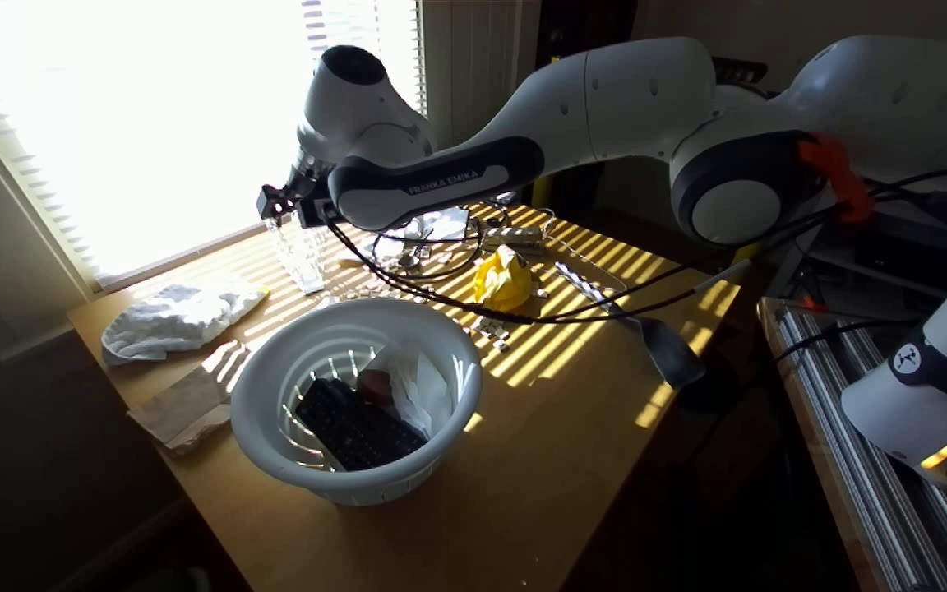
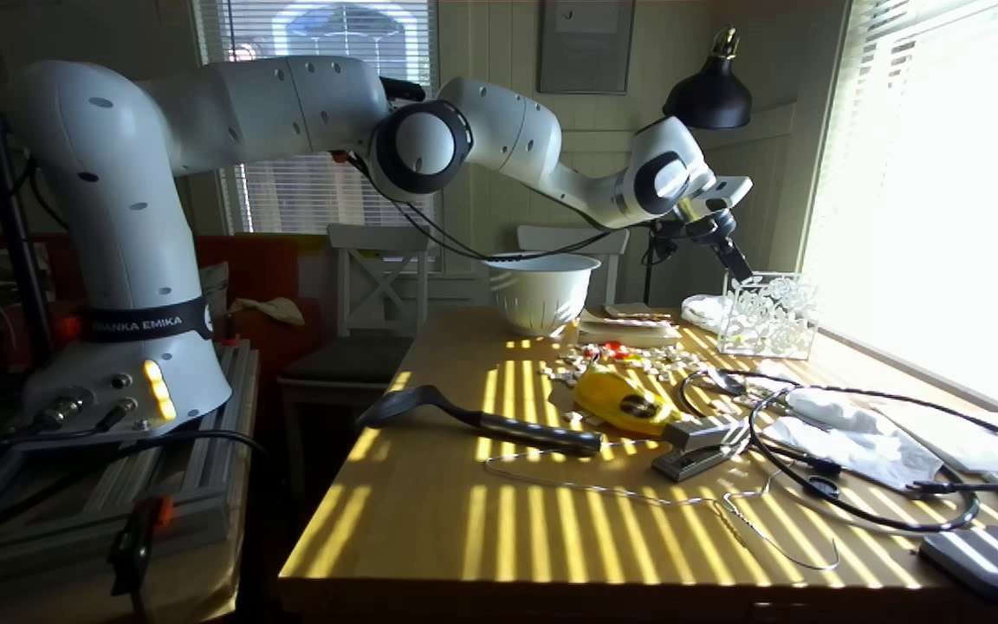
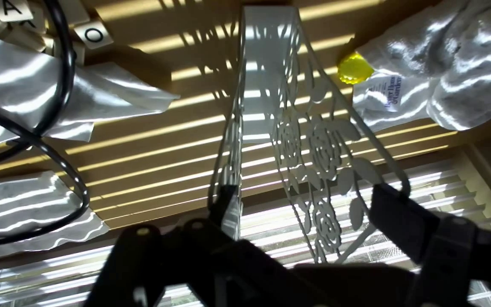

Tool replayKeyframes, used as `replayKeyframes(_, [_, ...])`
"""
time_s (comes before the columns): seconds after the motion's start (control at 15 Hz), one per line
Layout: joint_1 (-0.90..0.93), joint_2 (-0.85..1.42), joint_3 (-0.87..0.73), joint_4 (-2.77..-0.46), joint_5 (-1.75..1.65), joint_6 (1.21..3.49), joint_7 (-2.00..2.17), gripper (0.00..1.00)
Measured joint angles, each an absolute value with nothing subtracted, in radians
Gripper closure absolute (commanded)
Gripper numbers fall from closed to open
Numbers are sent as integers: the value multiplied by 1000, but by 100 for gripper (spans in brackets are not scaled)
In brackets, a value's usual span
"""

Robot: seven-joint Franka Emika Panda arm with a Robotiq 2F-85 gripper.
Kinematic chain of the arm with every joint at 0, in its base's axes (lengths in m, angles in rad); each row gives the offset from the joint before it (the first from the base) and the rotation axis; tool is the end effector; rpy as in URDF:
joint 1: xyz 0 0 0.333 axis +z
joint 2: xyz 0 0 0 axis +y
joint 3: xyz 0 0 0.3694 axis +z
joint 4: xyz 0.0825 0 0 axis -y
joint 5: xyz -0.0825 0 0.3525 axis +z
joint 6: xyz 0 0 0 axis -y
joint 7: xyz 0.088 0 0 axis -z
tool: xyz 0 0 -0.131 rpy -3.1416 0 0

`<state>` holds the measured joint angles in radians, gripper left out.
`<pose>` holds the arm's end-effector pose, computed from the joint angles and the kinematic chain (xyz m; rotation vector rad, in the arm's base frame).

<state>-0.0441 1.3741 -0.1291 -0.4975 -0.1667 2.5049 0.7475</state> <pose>0.8852 -0.0737 0.2475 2.7643 -0.9673 1.0322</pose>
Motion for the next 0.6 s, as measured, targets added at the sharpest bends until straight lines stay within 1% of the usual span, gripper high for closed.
replayKeyframes(0.27, [-40,1370,-129,-492,-167,2504,743,75])
replayKeyframes(0.33, [-38,1368,-127,-492,-167,2504,741,84])
replayKeyframes(0.47, [-35,1366,-125,-492,-167,2504,740,96])
replayKeyframes(0.53, [-35,1366,-125,-492,-167,2504,740,99])
replayKeyframes(0.6, [-35,1366,-125,-492,-167,2504,739,100])
